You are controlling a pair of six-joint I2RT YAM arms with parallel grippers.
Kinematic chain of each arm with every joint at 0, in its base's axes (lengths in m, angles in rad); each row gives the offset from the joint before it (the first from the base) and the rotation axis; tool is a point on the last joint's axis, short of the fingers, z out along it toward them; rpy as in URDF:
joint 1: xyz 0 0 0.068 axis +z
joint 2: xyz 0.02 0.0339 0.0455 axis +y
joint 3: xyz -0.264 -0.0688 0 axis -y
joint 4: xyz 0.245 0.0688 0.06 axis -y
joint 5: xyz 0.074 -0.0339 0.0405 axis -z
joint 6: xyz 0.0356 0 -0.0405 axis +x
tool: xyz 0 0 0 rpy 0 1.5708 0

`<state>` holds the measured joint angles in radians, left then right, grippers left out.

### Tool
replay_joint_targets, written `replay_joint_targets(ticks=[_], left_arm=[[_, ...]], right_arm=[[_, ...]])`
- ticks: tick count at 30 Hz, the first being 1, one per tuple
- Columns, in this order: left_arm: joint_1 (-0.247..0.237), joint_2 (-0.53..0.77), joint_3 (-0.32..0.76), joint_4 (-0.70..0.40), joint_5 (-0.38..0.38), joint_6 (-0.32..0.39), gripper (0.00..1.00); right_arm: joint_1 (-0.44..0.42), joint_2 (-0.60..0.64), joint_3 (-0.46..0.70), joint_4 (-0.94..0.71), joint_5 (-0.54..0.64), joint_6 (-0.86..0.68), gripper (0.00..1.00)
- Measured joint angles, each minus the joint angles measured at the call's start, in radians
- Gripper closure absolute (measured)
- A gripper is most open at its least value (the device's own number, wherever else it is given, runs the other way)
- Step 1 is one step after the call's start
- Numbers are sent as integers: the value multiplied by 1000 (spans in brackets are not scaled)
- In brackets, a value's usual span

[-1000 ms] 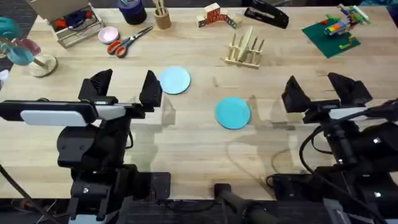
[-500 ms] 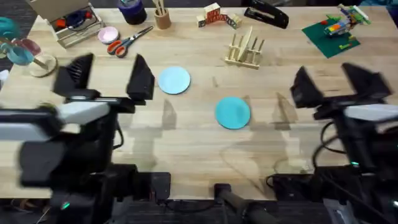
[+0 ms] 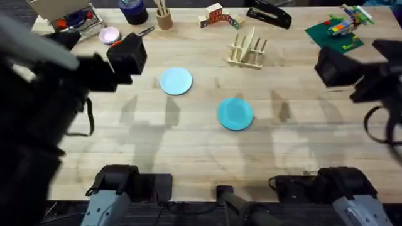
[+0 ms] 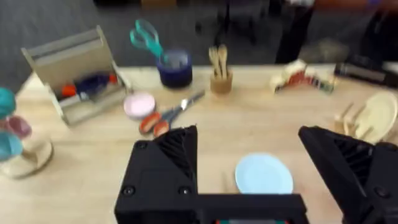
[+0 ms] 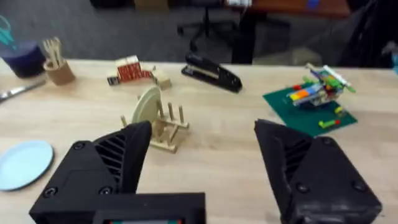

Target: Pick up the plates from the table one by one and place each into a slot on the dish rack.

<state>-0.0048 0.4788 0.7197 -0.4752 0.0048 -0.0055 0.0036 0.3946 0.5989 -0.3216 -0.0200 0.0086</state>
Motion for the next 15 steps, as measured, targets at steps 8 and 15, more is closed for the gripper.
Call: replay_joint_targets(ticks=[8, 15], left_arm=[[0, 334, 261, -250, 17, 0, 9], [0, 525, 379, -367, 66, 1, 8]], right_arm=[[0, 338, 286, -229, -3, 0, 6], [0, 586, 466, -348, -3, 0, 5]])
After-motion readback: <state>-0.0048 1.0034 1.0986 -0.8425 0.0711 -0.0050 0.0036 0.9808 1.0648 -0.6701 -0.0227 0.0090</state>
